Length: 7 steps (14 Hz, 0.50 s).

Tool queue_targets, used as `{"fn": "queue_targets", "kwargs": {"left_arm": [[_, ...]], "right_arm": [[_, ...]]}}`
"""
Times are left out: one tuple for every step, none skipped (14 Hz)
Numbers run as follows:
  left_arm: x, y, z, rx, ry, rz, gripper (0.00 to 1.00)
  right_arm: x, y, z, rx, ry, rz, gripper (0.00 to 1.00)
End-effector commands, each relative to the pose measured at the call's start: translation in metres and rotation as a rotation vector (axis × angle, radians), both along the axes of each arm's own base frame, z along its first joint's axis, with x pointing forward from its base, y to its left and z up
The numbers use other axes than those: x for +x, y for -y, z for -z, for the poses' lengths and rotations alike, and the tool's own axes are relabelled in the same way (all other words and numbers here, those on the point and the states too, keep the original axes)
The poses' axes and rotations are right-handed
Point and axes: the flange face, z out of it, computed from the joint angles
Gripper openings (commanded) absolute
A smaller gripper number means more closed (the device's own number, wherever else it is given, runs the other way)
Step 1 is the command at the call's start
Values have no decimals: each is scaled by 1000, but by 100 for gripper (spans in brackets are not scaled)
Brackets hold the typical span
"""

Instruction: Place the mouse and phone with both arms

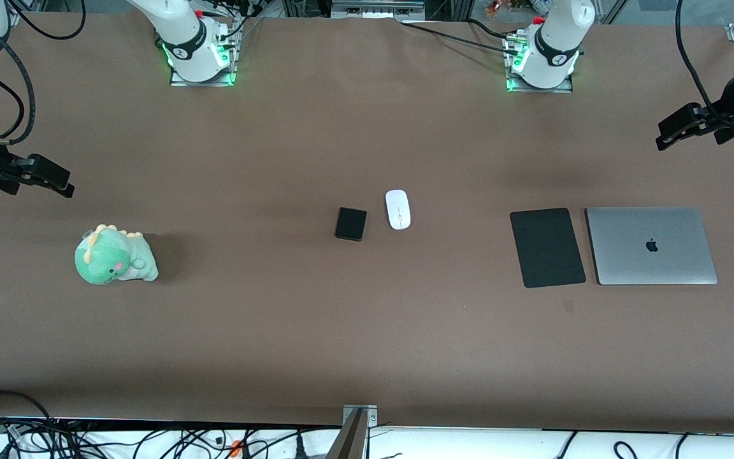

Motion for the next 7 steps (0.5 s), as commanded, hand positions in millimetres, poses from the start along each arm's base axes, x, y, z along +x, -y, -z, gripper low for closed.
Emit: {"fn": "queue_targets", "kwargs": {"left_arm": [[-4,0,-3,10,-2,23,100],[-4,0,-3,10,-2,23,100],[-4,1,-3,10,-2,24,100],[-4,1,-3,10,-3,24,100],[-4,2,-3,10,-3,26,100],[-4,2,-3,10,-3,26,100],[-4,2,-3,10,-3,26,100]], "right_arm": [[-1,2,-7,3,4,-13,100],[-1,1,-8,4,3,-15,100],[-1,0,-8,6,3,-16,100],[-1,0,-7,7,3,-18,100],[-1,0,-7,7,3,-16,100],[-1,0,-7,7,3,-16,100],[0,0,-6,7,1,-16,100]]}}
